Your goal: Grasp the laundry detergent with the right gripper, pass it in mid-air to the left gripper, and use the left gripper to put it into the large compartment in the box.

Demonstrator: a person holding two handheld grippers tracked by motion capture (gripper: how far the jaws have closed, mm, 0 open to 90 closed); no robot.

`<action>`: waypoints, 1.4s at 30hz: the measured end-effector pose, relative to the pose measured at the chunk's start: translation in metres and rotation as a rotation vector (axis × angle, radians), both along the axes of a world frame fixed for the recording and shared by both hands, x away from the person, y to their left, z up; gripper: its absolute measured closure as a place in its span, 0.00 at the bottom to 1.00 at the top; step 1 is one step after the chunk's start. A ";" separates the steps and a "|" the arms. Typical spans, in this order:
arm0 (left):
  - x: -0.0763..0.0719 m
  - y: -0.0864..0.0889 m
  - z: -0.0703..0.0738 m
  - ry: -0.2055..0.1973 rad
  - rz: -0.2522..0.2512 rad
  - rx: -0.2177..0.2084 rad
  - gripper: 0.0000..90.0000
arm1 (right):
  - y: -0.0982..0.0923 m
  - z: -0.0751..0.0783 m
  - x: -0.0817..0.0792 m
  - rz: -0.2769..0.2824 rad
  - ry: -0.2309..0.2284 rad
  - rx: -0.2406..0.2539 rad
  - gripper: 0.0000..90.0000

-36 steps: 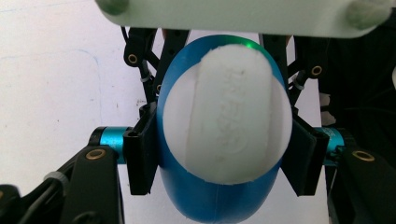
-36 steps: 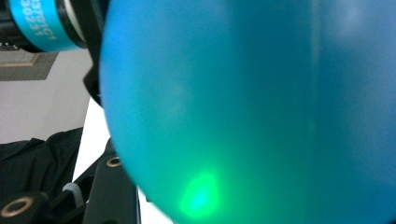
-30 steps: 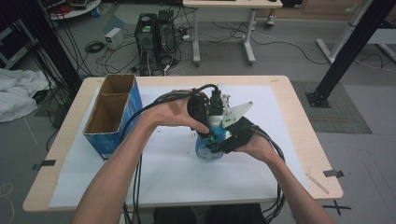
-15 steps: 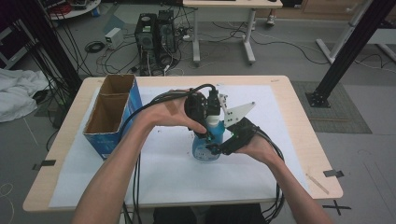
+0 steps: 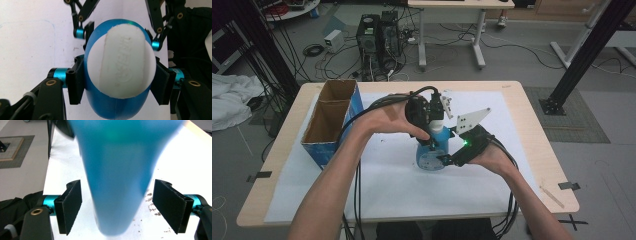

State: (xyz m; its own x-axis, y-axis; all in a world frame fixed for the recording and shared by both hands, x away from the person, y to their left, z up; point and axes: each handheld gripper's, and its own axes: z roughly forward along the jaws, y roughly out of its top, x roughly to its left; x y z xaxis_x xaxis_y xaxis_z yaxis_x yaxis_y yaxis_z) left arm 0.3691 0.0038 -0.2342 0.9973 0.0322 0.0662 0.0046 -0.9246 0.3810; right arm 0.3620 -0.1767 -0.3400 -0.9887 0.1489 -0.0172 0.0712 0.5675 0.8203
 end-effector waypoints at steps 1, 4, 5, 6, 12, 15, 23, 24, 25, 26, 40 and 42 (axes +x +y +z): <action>0.000 0.002 0.003 0.001 0.011 0.005 0.42 | -0.002 0.001 -0.001 -0.009 -0.002 -0.005 0.25; 0.001 0.008 0.008 0.004 0.041 0.007 0.42 | -0.006 0.002 -0.002 -0.027 -0.008 -0.018 0.24; 0.001 0.008 0.008 0.004 0.041 0.007 0.42 | -0.008 0.003 -0.002 -0.039 -0.007 -0.025 0.24; 0.002 0.016 0.019 0.000 0.078 0.016 0.42 | -0.014 0.004 -0.002 -0.051 -0.003 -0.031 0.24; 0.006 0.037 0.042 0.016 0.169 0.048 0.42 | -0.030 0.006 -0.004 -0.102 -0.009 -0.074 0.15; 0.009 0.058 0.065 0.009 0.239 0.046 0.42 | -0.040 0.009 -0.007 -0.124 -0.026 -0.085 0.15; 0.012 0.104 0.107 0.000 0.391 0.070 0.42 | -0.058 0.015 -0.014 -0.155 -0.072 -0.145 0.15; 0.012 0.104 0.107 0.000 0.391 0.070 0.42 | -0.058 0.015 -0.014 -0.155 -0.072 -0.145 0.15; 0.012 0.104 0.107 0.000 0.391 0.070 0.42 | -0.061 0.015 -0.015 -0.159 -0.070 -0.152 0.15; 0.013 0.118 0.120 -0.006 0.437 0.064 0.42 | -0.066 0.015 -0.016 -0.172 -0.075 -0.168 0.15; 0.021 0.199 0.149 -0.016 0.757 0.025 0.42 | -0.084 0.012 -0.018 -0.228 -0.081 -0.172 0.15; 0.022 0.208 0.148 -0.026 0.803 0.032 0.42 | -0.087 0.010 -0.018 -0.241 -0.076 -0.168 0.15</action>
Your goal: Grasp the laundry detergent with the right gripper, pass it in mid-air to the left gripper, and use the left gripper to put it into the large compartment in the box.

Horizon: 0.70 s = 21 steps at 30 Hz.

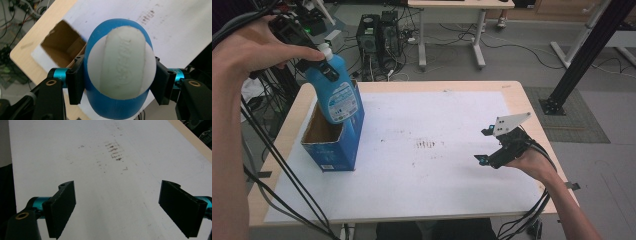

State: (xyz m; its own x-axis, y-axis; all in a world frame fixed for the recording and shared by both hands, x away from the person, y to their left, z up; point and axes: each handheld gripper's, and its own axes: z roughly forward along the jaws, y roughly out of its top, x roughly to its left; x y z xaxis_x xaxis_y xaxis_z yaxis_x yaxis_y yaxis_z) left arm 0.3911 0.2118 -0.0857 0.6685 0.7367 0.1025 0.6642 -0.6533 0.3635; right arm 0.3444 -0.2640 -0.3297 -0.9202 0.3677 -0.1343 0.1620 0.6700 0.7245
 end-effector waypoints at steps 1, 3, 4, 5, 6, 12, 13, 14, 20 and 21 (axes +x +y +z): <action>0.001 0.003 0.000 -0.001 0.015 0.011 0.42 | -0.001 -0.001 0.000 -0.002 0.001 0.003 0.15; 0.001 0.006 -0.001 0.007 0.029 0.020 0.42 | -0.001 -0.002 0.000 -0.004 0.004 0.003 0.15; 0.001 0.006 -0.001 0.007 0.029 0.020 0.42 | -0.002 -0.003 0.000 -0.003 0.004 0.004 0.15; 0.004 0.015 -0.004 0.009 0.072 0.031 0.42 | -0.002 -0.004 -0.001 -0.003 0.002 -0.007 0.15; 0.005 0.016 -0.005 0.011 0.078 0.033 0.42 | -0.003 -0.005 -0.001 -0.005 0.000 -0.014 0.15; 0.010 0.028 -0.017 0.031 0.098 0.047 0.42 | -0.003 -0.008 -0.001 -0.012 -0.002 -0.034 0.15; 0.011 0.029 -0.020 0.037 0.095 0.048 0.42 | -0.003 -0.008 -0.001 -0.011 -0.003 -0.032 0.15; 0.012 0.030 -0.022 0.039 0.092 0.045 0.42 | -0.004 -0.009 -0.001 -0.014 -0.001 -0.033 0.15; 0.016 0.034 -0.031 0.059 0.092 0.036 0.42 | -0.006 -0.011 -0.002 -0.019 0.001 -0.034 0.15; 0.018 0.035 -0.037 0.063 0.097 0.037 0.42 | -0.006 -0.012 -0.003 -0.021 0.002 -0.037 0.15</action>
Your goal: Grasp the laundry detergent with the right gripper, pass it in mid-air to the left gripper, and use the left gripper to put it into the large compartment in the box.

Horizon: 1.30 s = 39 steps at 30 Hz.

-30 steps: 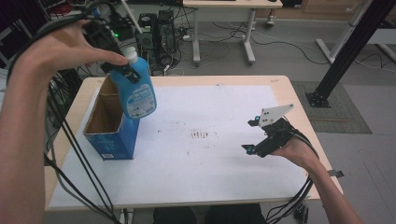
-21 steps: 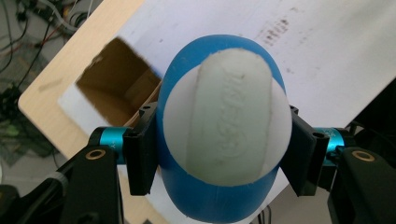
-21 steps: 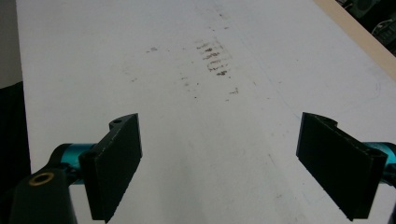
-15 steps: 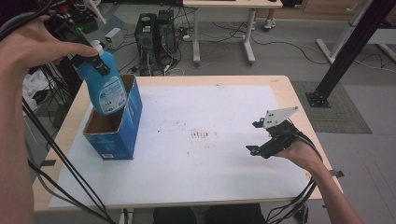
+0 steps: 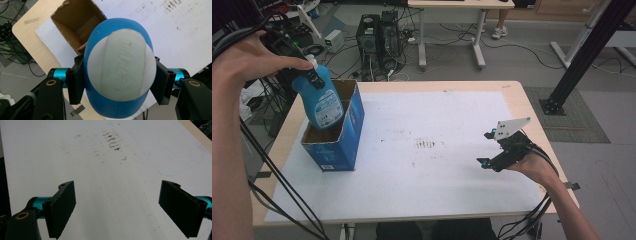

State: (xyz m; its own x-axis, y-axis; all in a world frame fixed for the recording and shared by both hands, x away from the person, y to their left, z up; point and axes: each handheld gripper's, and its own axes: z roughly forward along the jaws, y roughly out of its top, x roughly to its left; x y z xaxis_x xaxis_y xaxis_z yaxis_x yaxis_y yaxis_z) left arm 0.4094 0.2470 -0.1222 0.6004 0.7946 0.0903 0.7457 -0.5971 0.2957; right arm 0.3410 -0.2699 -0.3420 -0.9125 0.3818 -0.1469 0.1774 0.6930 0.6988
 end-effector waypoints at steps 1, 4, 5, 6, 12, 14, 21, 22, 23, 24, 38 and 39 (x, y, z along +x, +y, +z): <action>0.001 0.000 -0.003 0.002 0.003 0.000 0.42 | 0.000 0.000 0.000 0.000 0.000 0.000 0.15; 0.004 0.001 -0.012 0.012 0.002 0.008 0.42 | 0.000 -0.002 -0.001 0.001 0.002 0.000 0.15; 0.005 0.001 -0.015 0.016 0.004 0.009 0.42 | 0.000 -0.002 -0.001 0.001 0.002 -0.001 0.15; 0.006 0.001 -0.019 0.021 0.005 0.011 0.42 | 0.000 -0.003 -0.001 -0.001 0.003 -0.001 0.15; 0.011 0.006 -0.042 0.045 0.002 0.018 0.42 | -0.001 -0.004 -0.002 0.002 0.003 -0.002 0.15; 0.012 0.008 -0.053 0.057 -0.006 0.016 0.42 | -0.001 -0.006 -0.003 0.001 0.007 -0.007 0.15; 0.015 0.007 -0.081 0.082 -0.026 0.021 0.42 | 0.001 -0.009 -0.003 -0.001 0.009 -0.012 0.15; 0.015 0.007 -0.081 0.082 -0.026 0.021 0.42 | 0.001 -0.009 -0.003 -0.001 0.009 -0.012 0.15; 0.016 0.008 -0.088 0.086 -0.040 0.025 0.42 | 0.002 -0.010 -0.004 0.001 0.010 -0.015 0.15; 0.016 0.008 -0.088 0.086 -0.040 0.025 0.42 | 0.002 -0.010 -0.004 0.001 0.010 -0.015 0.15; 0.017 0.008 -0.134 0.136 -0.117 0.039 0.42 | 0.004 -0.014 -0.006 -0.003 0.011 -0.023 0.15; 0.017 0.008 -0.136 0.138 -0.124 0.041 0.42 | 0.004 -0.014 -0.007 -0.003 0.013 -0.024 0.15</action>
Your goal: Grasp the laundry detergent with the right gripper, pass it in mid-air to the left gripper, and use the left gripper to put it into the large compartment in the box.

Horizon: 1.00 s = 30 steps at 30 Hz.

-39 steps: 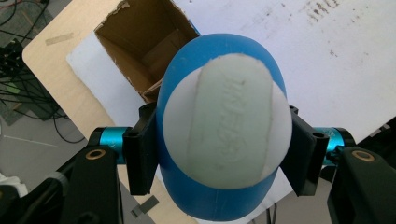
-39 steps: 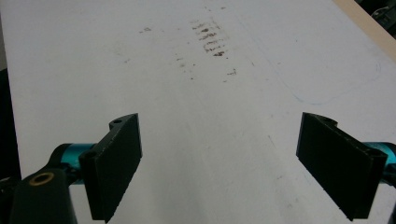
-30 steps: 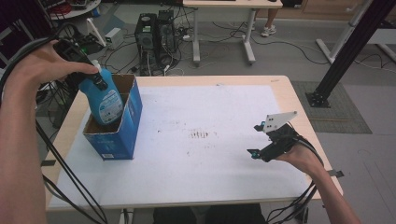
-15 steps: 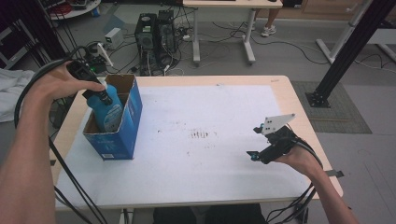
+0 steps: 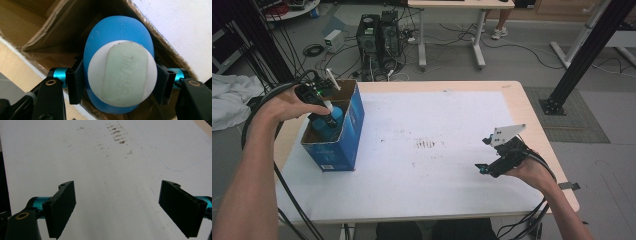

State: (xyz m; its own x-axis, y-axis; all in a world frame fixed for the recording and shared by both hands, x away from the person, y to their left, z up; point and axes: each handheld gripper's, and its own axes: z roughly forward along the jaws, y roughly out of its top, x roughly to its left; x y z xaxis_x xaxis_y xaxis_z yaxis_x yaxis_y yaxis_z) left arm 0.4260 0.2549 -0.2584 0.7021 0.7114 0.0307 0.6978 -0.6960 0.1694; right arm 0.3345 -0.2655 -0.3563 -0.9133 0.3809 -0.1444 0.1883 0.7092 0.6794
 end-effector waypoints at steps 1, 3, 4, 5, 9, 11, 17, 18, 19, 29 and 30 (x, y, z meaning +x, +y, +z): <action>0.000 0.000 0.000 0.000 0.000 0.000 0.42 | 0.000 0.000 0.000 0.000 0.000 0.000 0.15; 0.000 0.000 -0.004 0.001 -0.018 0.007 0.42 | 0.000 -0.001 0.000 0.001 0.000 0.001 0.15; 0.000 0.000 -0.004 0.001 -0.018 0.007 0.42 | 0.000 -0.001 0.000 0.001 0.000 0.001 0.15; 0.000 0.000 -0.007 0.003 -0.024 0.006 0.42 | 0.001 -0.002 0.000 0.001 0.002 0.000 0.15; -0.001 0.001 -0.012 0.003 -0.046 0.006 0.42 | 0.002 -0.003 -0.001 0.002 0.005 0.001 0.15; -0.001 0.001 -0.012 -0.002 -0.054 0.004 0.42 | 0.002 -0.004 -0.001 0.002 0.005 0.002 0.15; -0.001 0.001 -0.012 -0.001 -0.075 0.004 0.42 | 0.002 -0.004 0.000 0.002 0.002 0.003 0.15; -0.001 0.001 -0.012 -0.001 -0.075 0.004 0.42 | 0.002 -0.004 -0.001 0.003 0.000 0.004 0.15; -0.001 0.001 -0.012 0.000 -0.077 0.006 0.42 | 0.002 -0.004 -0.001 0.003 0.000 0.004 0.15; -0.003 -0.002 -0.013 -0.001 -0.077 0.021 0.42 | 0.003 -0.005 -0.002 -0.001 0.003 0.003 0.15; -0.003 -0.003 -0.013 -0.003 -0.077 0.021 0.42 | 0.003 -0.005 -0.002 -0.001 0.003 0.003 0.15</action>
State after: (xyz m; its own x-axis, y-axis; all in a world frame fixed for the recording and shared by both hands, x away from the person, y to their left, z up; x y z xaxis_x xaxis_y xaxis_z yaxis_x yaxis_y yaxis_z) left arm 0.4234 0.2524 -0.2711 0.7548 0.6543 0.0472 0.6414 -0.7512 0.1558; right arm 0.3329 -0.2629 -0.3611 -0.9133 0.3823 -0.1403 0.1913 0.7070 0.6809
